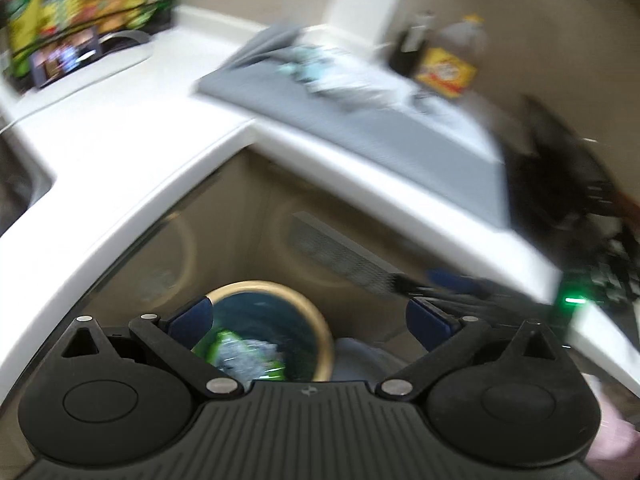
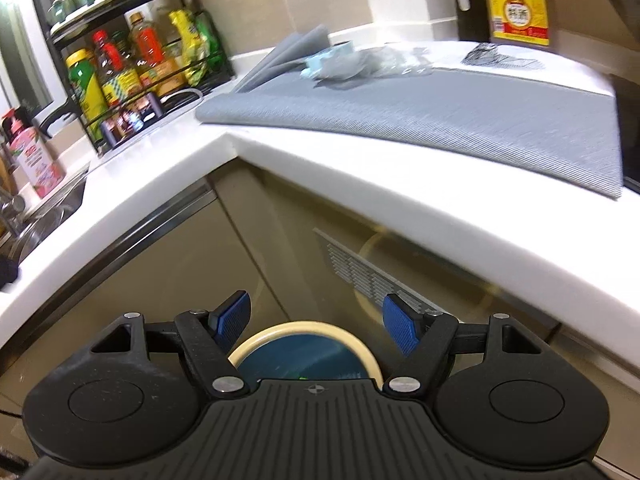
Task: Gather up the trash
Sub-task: 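Raise both tools from the bin back toward the grey counter mat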
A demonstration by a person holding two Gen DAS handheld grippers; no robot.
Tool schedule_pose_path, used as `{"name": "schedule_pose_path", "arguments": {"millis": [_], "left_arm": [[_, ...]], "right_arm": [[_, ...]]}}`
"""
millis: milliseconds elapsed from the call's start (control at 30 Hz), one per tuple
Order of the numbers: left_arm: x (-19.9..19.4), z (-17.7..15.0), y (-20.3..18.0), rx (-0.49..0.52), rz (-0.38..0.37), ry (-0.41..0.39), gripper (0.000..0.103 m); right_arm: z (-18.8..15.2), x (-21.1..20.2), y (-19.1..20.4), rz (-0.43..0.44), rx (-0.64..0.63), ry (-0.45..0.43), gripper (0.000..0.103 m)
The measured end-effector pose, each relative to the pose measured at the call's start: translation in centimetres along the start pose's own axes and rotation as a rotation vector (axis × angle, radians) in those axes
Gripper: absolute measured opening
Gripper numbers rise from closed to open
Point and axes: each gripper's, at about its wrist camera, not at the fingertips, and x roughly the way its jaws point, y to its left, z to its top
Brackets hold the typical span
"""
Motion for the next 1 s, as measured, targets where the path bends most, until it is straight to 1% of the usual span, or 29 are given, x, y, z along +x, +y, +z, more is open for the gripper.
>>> {"name": "schedule_pose_path", "arguments": {"millis": [100, 267, 433, 600, 800, 1000], "left_arm": [[-2.2, 0.7, -2.5, 0.061, -0.058, -0.009, 0.103], [-5.4, 0.9, -6.4, 0.138, -0.153, -0.02, 0.103], [-8.3, 1.1, -9.0, 0.18, -0.214, -0.046, 0.103], [-9.9, 1.4, -9.2, 0.139, -0.257, -0.054, 0.103], [-10.5, 1.7, -8.4, 0.074, -0.255, -0.062, 0.103], [-10.5, 2.0, -7.9, 0.058, -0.254, -0.052, 0.103]], "right_arm": [[0.4, -0.7, -0.9, -0.021, 0.012, -0.02, 0.075], [1.1, -1.4, -1.9, -0.053, 0.02, -0.043, 0.075], [1.5, -1.5, -2.2, -0.07, 0.016, -0.049, 0.075], [1.7, -1.4, -2.1, -0.073, 0.008, -0.05, 0.075], [1.9, -1.5, -1.8, -0.069, -0.004, -0.055, 0.075], [1.8, -1.4, -1.7, -0.071, -0.006, -0.049, 0.075]]}}
